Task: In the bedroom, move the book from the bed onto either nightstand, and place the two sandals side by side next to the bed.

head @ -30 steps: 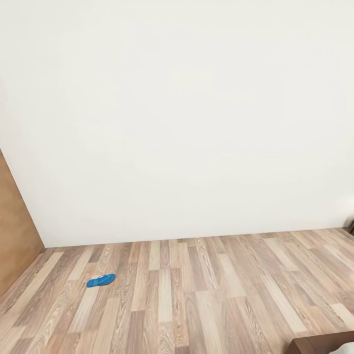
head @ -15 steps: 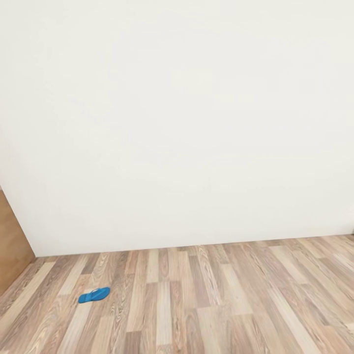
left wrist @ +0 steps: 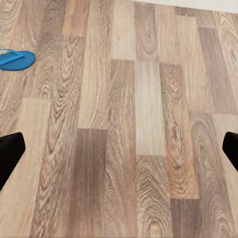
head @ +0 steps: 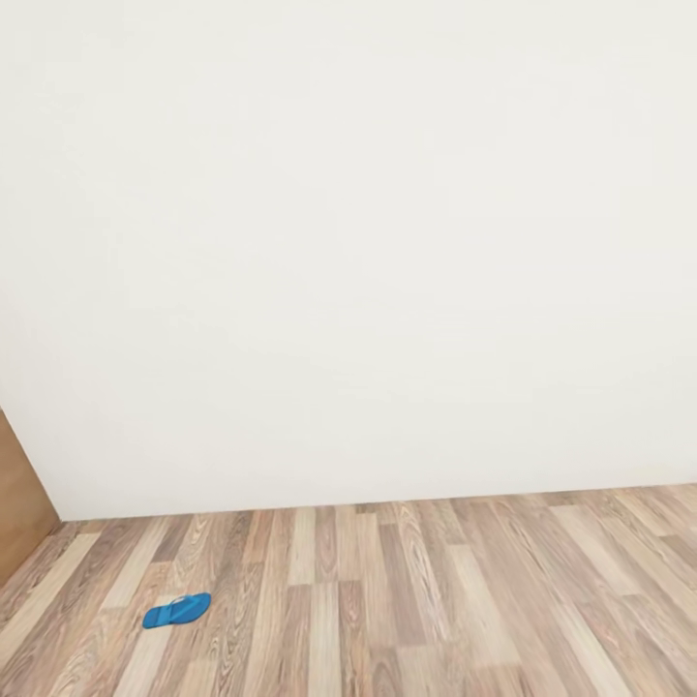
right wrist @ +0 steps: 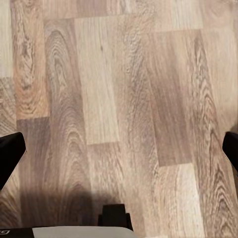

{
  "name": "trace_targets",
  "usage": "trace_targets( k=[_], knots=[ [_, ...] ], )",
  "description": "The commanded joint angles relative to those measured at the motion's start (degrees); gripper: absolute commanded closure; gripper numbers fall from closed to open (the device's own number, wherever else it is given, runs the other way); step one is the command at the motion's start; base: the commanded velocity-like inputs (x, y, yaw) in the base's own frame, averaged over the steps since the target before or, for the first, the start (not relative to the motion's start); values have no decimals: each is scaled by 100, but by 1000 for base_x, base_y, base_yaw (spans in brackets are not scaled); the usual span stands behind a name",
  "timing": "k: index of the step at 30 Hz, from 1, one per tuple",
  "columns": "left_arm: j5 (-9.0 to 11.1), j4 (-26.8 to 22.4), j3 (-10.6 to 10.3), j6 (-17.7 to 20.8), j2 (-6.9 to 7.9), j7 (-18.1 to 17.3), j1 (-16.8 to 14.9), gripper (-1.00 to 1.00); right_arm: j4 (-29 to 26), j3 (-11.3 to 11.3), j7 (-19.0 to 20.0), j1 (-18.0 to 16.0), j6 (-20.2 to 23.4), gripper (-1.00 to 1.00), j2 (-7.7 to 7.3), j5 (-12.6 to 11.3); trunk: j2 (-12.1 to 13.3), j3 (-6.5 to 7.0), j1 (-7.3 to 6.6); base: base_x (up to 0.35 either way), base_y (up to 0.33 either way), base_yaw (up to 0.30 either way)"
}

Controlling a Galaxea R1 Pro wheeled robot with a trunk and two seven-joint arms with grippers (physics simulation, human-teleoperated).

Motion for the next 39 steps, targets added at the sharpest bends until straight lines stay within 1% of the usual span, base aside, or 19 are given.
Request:
trace_targets(
  k=[1,8,39],
  knots=[
    [45,-2,0,-10,-2,0,-1,-100,2,-4,-2,-2,-17,-100,1,-6,-2,-5,3,256,0,242],
    [45,-2,0,-10,-2,0,-4,-100,2,-4,-2,-2,-17,-100,-2,-9,-2,-5,3,118,0,270],
    [45,-2,-6,-10,-5,1,-4,-100,2,-4,-2,-2,-17,-100,-6,-10,-2,-5,3,3,0,289]
  ],
)
